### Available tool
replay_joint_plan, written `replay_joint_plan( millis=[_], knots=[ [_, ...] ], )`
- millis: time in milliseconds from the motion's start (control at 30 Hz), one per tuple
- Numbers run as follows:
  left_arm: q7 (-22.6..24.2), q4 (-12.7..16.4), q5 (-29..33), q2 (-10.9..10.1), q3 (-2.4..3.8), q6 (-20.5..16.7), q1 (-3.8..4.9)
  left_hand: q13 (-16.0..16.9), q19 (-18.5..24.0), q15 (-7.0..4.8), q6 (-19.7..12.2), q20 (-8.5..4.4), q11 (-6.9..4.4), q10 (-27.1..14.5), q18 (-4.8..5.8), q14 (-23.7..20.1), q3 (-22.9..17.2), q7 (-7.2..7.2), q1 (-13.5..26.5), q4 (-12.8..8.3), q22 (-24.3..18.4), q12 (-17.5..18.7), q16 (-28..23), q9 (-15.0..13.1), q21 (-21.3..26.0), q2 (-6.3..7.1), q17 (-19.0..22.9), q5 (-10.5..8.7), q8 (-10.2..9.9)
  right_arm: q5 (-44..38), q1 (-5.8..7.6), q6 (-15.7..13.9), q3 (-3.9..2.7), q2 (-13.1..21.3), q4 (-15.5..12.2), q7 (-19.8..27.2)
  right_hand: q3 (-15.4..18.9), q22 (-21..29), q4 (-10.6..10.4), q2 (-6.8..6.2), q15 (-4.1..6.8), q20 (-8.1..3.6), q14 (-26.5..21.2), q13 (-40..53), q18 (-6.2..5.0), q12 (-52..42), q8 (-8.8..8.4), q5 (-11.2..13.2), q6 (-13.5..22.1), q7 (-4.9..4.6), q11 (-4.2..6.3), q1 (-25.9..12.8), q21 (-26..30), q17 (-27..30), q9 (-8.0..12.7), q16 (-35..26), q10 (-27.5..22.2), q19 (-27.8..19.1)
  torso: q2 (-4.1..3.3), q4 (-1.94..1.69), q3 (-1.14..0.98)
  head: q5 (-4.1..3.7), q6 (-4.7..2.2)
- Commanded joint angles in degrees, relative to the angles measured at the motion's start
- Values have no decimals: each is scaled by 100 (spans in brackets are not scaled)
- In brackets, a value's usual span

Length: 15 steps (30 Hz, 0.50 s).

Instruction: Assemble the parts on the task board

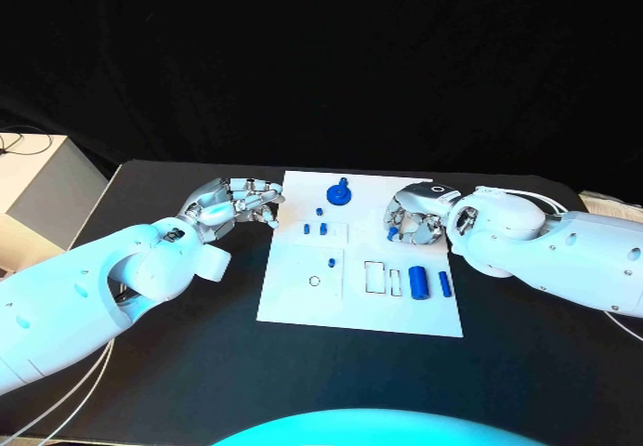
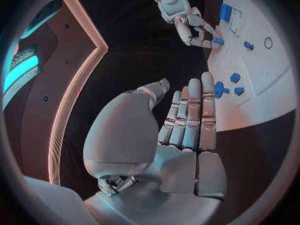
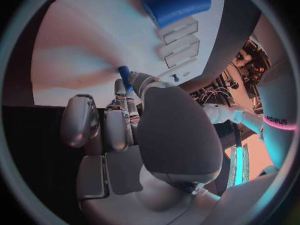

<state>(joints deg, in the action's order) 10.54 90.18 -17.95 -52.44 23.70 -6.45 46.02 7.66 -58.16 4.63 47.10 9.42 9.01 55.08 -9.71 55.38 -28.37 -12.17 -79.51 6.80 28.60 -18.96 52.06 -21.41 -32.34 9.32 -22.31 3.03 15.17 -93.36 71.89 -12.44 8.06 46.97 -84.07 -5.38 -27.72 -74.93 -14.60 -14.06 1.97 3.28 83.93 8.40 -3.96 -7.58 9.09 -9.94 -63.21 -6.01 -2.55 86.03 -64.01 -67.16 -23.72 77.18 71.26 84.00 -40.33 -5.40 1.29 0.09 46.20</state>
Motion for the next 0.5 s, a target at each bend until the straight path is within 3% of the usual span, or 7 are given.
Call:
replay_joint_plan(
  millis=[33, 133, 267, 500],
  knots=[
    [48, 8, -11, 3, 2, 83, -4, -7, -31, -13, 7, 10, -22, -26, -75, -34, -3, -63, -44, 21, -5, -24, -33, 2, 29, -1, -8, -6, 36, -90, -12, -245, 0, -14, -31, -99, -176, -431, 133, 233, 83, -59, 186, 51, -8, 10, 128, 210, -132, 37, 51, 32, -99, -39, -105, 44, 177, 452, 0, -2, 2, -4, 8],
    [43, 8, -11, 3, 2, 86, -4, -10, -35, -13, 3, 9, -21, -32, -74, -35, -3, -65, -49, 26, -10, -29, -34, 5, 34, -7, -9, -6, 42, -98, -18, -373, 0, -3, -66, -190, -367, -480, 278, 316, 96, -84, 196, 78, 7, 17, 208, 81, -127, 40, 80, 24, -204, -80, -200, 69, 285, 457, 3, 0, 2, -7, 11],
    [37, 7, -11, 3, 2, 87, -4, -10, -35, -13, 3, 9, -21, -32, -74, -35, -3, -65, -49, 26, -10, -29, -34, 5, 34, -7, -9, -6, 42, -62, -21, -508, -1, 40, -154, -306, -612, -585, 439, 267, 96, -93, 196, 106, 44, 63, 295, -70, -76, 39, 84, -125, -427, -59, -330, 63, 349, 469, 4, -3, 1, -2, 4],
    [21, 6, -11, 5, 2, 97, -6, -11, -37, -12, -2, 9, -19, -37, -74, -35, -2, -68, -51, 28, -12, -29, -34, 7, 36, -7, -9, -6, 43, 185, -9, -643, -37, 178, -406, -418, -734, -623, 533, 248, 100, -97, 196, 127, 55, 88, 349, -70, -52, 42, 88, -231, -504, -49, -409, 61, 384, 471, 2, -2, 1, 12, 6]
  ],
)
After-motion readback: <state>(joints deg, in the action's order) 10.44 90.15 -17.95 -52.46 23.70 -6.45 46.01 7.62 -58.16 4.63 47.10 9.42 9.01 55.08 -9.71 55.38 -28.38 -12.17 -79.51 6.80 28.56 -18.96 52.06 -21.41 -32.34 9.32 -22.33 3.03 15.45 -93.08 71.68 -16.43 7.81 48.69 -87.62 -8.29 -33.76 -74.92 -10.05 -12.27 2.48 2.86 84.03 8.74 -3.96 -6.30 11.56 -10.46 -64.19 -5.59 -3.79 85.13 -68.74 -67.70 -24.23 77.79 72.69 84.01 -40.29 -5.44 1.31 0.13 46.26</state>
